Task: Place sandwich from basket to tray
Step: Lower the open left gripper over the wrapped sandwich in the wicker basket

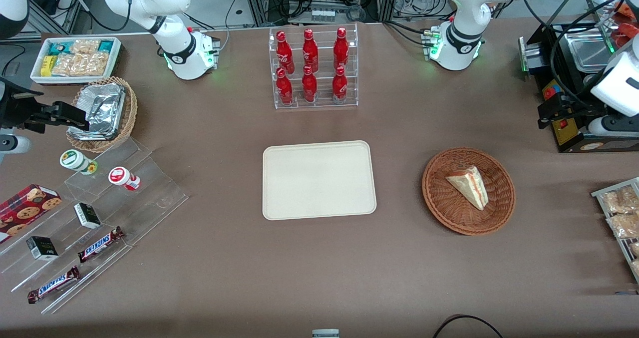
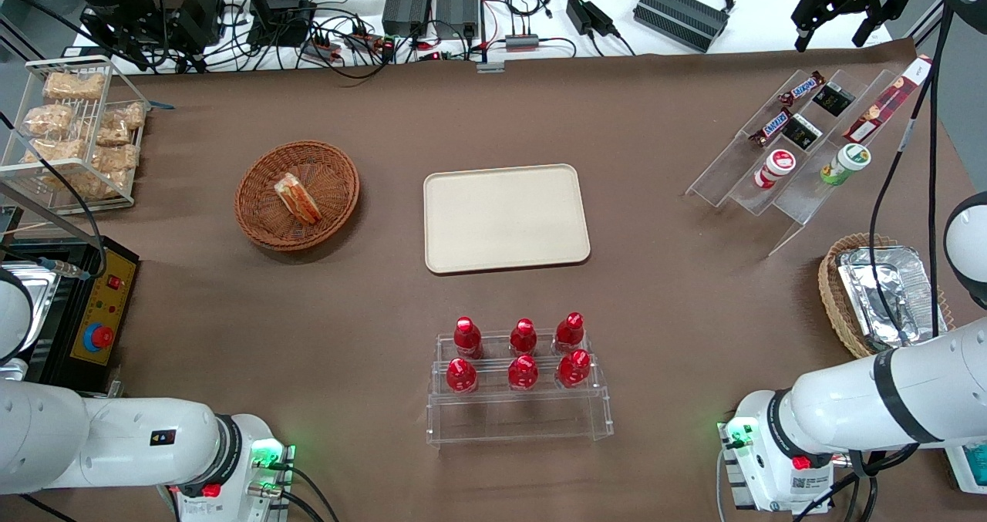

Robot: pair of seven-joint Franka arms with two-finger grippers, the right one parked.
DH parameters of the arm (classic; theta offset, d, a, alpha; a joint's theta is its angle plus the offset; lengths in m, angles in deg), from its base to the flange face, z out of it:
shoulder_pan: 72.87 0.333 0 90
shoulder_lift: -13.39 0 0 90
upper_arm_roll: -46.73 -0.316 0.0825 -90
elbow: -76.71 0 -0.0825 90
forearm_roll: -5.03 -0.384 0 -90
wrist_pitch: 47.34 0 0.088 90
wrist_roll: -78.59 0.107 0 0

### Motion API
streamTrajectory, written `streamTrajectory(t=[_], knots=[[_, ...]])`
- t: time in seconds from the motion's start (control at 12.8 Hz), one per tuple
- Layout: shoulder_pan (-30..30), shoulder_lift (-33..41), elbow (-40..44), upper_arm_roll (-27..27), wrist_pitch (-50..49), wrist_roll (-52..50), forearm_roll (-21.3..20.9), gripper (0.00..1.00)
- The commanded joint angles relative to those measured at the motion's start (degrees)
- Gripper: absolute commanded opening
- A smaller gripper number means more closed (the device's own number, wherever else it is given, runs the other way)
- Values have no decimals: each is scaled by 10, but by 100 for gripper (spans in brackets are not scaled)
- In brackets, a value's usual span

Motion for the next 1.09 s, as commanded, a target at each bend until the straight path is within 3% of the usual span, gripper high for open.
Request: streamTrajectory(t=[0.0,0.39,0.86,1.02], knots=[[9,-17,24,5,-11,7,37,100],[6,-53,9,5,8,2,26,100],[-4,-38,-210,7,250,-153,-2,100],[-6,-38,-270,7,323,-268,-3,100]])
